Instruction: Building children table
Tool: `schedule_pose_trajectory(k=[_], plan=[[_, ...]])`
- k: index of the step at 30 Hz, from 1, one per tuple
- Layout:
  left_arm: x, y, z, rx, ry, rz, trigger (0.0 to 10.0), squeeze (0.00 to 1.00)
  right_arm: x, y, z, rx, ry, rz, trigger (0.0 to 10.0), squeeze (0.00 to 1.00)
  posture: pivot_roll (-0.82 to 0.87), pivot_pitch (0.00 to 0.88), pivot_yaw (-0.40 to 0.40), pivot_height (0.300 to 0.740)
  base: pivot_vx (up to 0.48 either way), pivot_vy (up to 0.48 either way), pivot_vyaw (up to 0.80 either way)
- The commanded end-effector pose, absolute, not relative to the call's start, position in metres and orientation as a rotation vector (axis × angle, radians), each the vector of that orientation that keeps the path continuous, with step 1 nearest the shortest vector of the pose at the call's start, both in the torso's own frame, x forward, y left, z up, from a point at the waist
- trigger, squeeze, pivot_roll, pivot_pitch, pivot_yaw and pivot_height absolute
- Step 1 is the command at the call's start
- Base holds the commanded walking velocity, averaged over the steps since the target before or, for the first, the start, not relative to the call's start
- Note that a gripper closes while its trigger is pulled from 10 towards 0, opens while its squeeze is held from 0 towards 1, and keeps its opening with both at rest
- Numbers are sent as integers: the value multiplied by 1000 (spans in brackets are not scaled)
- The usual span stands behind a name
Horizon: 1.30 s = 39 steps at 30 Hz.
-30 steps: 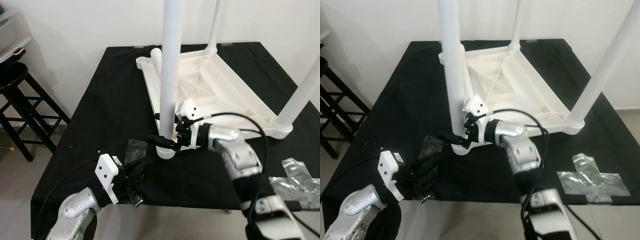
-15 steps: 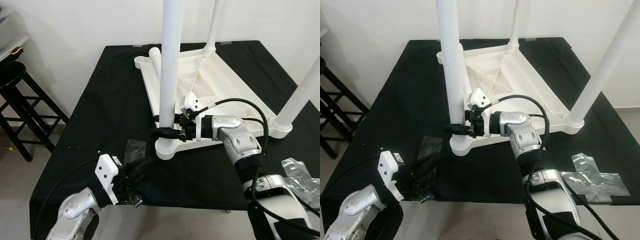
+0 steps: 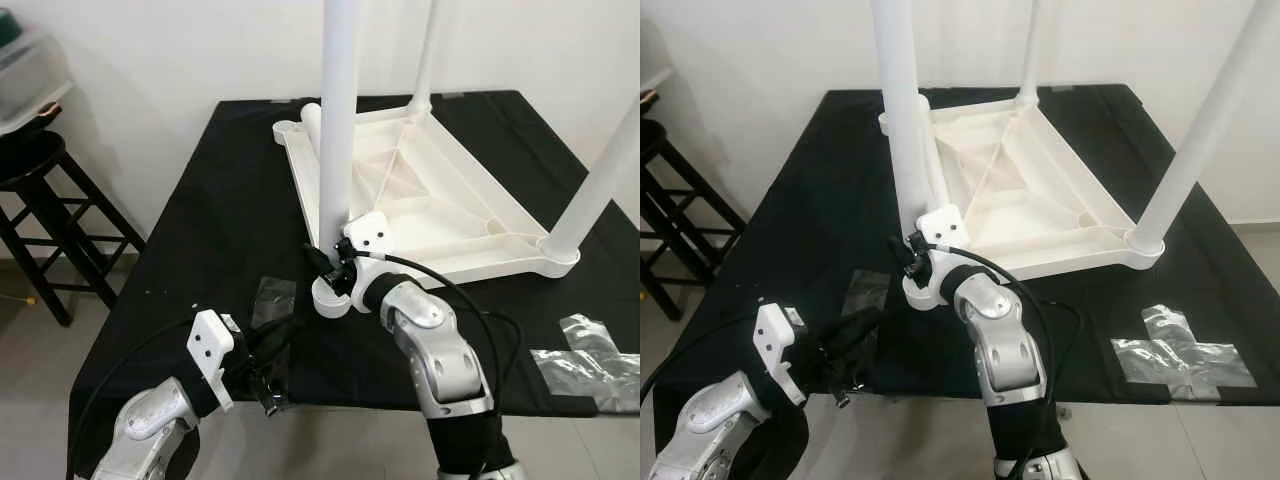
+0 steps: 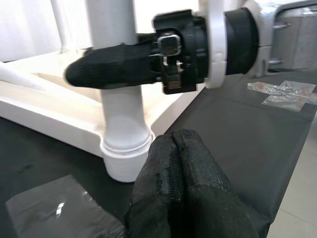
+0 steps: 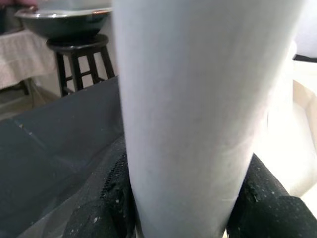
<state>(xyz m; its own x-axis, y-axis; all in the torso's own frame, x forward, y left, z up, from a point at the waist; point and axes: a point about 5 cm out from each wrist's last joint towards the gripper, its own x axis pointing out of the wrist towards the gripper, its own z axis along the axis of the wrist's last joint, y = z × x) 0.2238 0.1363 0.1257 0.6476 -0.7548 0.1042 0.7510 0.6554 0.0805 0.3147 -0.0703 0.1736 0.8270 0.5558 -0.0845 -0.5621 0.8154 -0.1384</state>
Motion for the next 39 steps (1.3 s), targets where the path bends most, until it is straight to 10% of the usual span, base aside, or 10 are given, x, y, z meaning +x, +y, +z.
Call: schedule_pose_trajectory(k=[1, 2, 5, 6, 8, 16, 17, 28, 29, 39], plan=[[224, 139, 124, 41, -131, -850, 0, 0, 320, -78, 155, -214, 137, 556, 0, 0, 9, 99, 18, 740, 0, 0, 0], [224, 139, 124, 41, -133, -845, 0, 0, 320, -77, 156, -210, 142, 541, 10000, 0, 9, 99, 18, 740, 0, 0, 0], [224, 139, 124, 40, -136, -839, 0, 0, 322, -75, 161, -206, 150, 562, 10000, 153, 9, 97, 20, 740, 0, 0, 0], [224, 139, 124, 40, -136, -840, 0, 0, 322, -75, 164, -211, 151, 585, 10000, 627, 9, 97, 20, 740, 0, 0, 0], [224, 138, 125, 39, -135, -848, 0, 0, 327, -76, 169, -249, 148, 673, 10000, 1000, 8, 99, 21, 740, 0, 0, 0], [224, 137, 125, 37, -137, -851, 0, 0, 337, -74, 188, -257, 63, 881, 10000, 1000, 10, 99, 18, 740, 0, 0, 0], [224, 136, 125, 37, -138, -849, 0, 0, 339, -74, 194, -262, 30, 951, 10000, 0, 13, 100, 17, 740, 0, 0, 0], [224, 135, 126, 38, -139, -852, 0, 0, 345, -78, 208, -271, 29, 1374, 10000, 0, 24, 98, 18, 740, 0, 0, 0], [224, 136, 126, 39, -139, -851, 0, 0, 347, -78, 206, -246, 48, 1390, 0, 0, 27, 99, 18, 740, 0, 0, 0], [223, 136, 126, 40, -136, -851, 0, 0, 361, -78, 188, -243, 76, 1189, 0, 0, 25, 97, 14, 740, 0, 0, 0]])
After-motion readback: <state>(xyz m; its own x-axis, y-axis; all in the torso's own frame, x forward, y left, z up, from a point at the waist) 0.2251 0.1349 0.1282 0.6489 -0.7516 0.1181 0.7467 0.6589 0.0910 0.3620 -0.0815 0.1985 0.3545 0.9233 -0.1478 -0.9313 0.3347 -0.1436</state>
